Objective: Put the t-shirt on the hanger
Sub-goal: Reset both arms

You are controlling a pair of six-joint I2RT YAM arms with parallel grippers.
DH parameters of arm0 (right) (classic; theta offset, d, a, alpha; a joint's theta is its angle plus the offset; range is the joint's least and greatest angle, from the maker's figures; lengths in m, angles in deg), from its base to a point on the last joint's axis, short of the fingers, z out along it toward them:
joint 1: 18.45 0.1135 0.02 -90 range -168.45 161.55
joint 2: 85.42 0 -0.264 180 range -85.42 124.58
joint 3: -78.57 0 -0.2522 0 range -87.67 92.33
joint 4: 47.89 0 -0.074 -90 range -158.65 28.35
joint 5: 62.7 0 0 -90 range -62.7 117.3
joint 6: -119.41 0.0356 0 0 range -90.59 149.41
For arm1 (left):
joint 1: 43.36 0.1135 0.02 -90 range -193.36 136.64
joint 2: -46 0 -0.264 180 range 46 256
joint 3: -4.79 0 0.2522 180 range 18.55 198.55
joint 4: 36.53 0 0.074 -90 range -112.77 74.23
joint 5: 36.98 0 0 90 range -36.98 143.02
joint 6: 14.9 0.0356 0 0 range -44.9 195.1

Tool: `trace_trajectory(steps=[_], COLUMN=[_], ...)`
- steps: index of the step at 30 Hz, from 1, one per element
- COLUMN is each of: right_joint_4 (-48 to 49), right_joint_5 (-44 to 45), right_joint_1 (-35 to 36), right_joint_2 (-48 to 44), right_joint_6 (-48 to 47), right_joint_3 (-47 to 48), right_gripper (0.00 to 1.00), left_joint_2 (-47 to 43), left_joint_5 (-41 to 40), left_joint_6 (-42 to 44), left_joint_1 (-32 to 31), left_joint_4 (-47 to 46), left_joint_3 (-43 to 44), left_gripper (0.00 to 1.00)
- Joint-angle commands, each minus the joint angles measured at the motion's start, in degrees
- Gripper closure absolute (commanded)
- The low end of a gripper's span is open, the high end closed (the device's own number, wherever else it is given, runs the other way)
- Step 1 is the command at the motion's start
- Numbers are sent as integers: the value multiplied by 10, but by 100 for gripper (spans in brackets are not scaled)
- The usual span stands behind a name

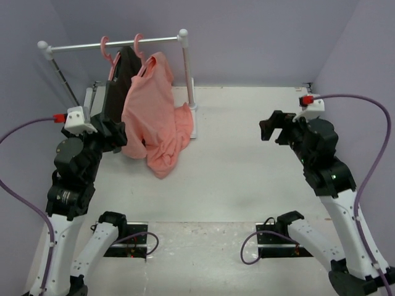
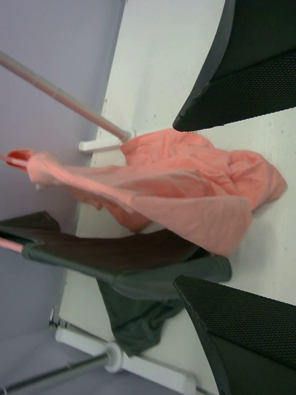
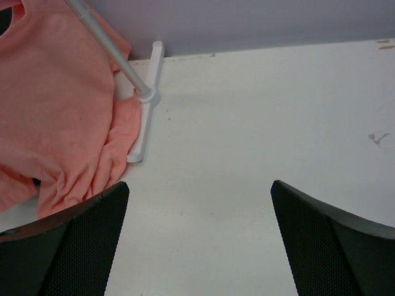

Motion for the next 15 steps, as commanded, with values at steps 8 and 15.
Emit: trace_trajectory(steps=[8, 15], right_joint_4=[10, 13], right_joint_5=[20, 24], right_joint_1=[1, 1], right_joint_2=[-285, -294], right_joint_6=[-16, -19], right_joint_3=[-156, -182], right_gripper=[1, 1], left_joint_2=[-250, -228], left_joint_5=[-68, -66], left_joint_6=[9, 12], left_joint_1=[0, 0], left_joint_4=[-33, -29], left_joint_3=[-209, -217], left_gripper=[0, 0])
